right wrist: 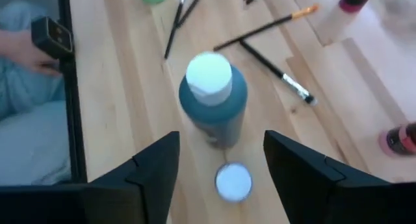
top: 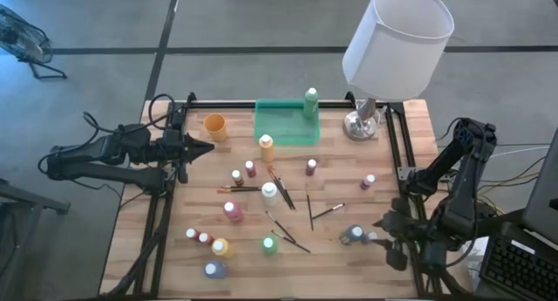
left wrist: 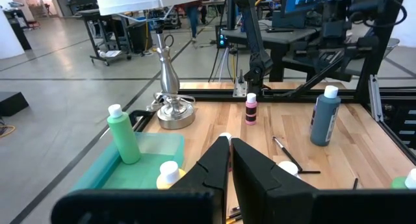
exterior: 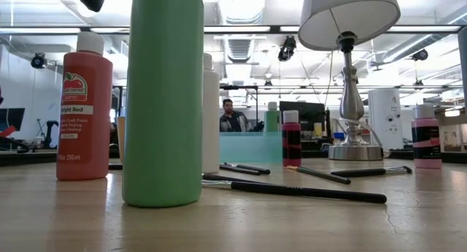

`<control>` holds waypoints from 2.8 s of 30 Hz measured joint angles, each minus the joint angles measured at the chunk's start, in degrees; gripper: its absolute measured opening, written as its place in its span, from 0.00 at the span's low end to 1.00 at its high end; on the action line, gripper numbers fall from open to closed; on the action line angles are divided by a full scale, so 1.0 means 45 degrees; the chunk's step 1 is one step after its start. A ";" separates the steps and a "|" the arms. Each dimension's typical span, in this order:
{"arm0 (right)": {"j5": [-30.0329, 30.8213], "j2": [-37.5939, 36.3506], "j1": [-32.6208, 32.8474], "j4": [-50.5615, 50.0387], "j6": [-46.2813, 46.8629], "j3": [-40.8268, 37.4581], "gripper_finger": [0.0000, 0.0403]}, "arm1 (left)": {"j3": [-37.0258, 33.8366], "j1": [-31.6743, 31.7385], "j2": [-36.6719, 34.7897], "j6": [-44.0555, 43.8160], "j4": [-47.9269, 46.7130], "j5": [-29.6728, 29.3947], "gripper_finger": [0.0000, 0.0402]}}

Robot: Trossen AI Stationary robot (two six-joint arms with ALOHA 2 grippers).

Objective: Pick & Place Paint Supplies
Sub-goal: Put the large black paint bottle into the green bin

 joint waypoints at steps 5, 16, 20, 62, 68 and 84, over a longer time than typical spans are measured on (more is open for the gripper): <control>0.0592 0.0000 -0.0002 0.0993 -0.0310 -0.0615 0.58 | 0.0000 -0.0002 -0.0001 0.0000 0.0000 -0.0001 0.06; 0.2239 0.0000 -0.0002 0.2542 -0.1181 -0.1536 0.62 | 0.0000 -0.0002 0.0002 0.0000 0.0000 -0.0001 0.06; 0.2723 0.0000 -0.0022 0.2956 -0.1357 -0.1795 0.63 | 0.0000 -0.0002 0.0000 0.0000 0.0000 0.0000 0.06; 0.2878 0.0044 -0.1006 0.5851 -0.2926 -0.3162 0.42 | 0.0000 -0.0005 0.0000 0.0000 0.0000 -0.0001 0.06; 0.2912 0.0044 -0.1022 0.5844 -0.2970 -0.3162 0.28 | 0.0000 -0.0001 -0.0002 0.0000 0.0000 -0.0002 0.06; 0.2747 0.0019 -0.1088 0.6047 -0.4006 -0.2395 0.29 | 0.0000 -0.0005 0.0002 0.0000 -0.0005 -0.0003 0.06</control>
